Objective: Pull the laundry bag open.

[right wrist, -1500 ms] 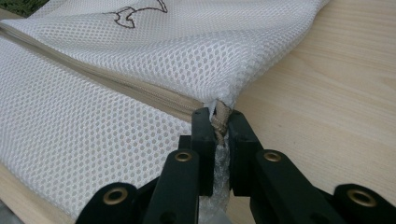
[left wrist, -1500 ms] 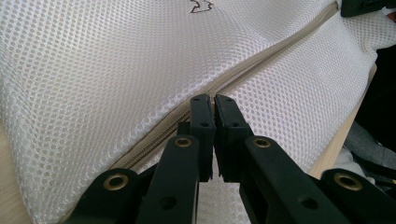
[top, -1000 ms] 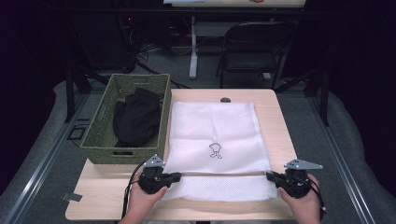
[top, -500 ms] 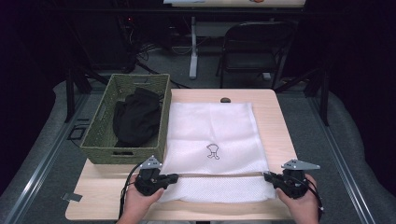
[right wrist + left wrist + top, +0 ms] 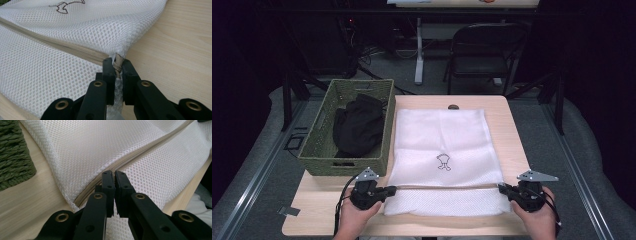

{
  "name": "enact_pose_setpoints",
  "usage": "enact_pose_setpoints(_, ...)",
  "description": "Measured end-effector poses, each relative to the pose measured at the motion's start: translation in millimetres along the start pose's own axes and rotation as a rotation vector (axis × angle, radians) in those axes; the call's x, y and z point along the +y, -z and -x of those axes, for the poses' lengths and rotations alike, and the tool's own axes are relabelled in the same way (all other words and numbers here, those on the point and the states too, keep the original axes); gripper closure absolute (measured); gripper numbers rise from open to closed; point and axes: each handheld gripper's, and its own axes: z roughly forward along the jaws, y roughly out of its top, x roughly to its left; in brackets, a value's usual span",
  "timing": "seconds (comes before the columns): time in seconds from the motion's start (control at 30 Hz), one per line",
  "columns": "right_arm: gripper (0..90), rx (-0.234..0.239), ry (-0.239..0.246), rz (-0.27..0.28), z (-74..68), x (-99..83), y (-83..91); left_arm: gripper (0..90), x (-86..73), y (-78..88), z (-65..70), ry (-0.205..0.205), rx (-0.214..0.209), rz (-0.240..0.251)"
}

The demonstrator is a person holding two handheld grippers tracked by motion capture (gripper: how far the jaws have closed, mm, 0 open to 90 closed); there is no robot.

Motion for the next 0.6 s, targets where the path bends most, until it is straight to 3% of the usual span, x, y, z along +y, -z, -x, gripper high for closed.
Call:
enact_pose_setpoints(0.07, 83.5, 0.009, -0.007, 0.000, 1.5, -0.4, 0.2, 87.4, -0.5, 0.7, 0.0, -0.001, -0.005, -0.002)
enact_pose_setpoints(0.17, 83.5, -0.021, 0.008, -0.010, 1.7, -0.7, 0.0, 87.4, -2.2, 4.8, -3.8, -0.010, 0.044, -0.004)
enact_pose_setpoints(0.33, 83.5, 0.009, -0.035, 0.004, 8.5, -2.6, 1.4, 87.4, -8.1, 18.6, -17.7, 0.053, 0.032, 0.025)
enact_pose_setpoints(0.6, 83.4, 0.024, -0.013, -0.002, 2.8, -1.6, -0.9, 87.4, -13.5, 25.3, -21.1, 0.052, 0.032, 0.015)
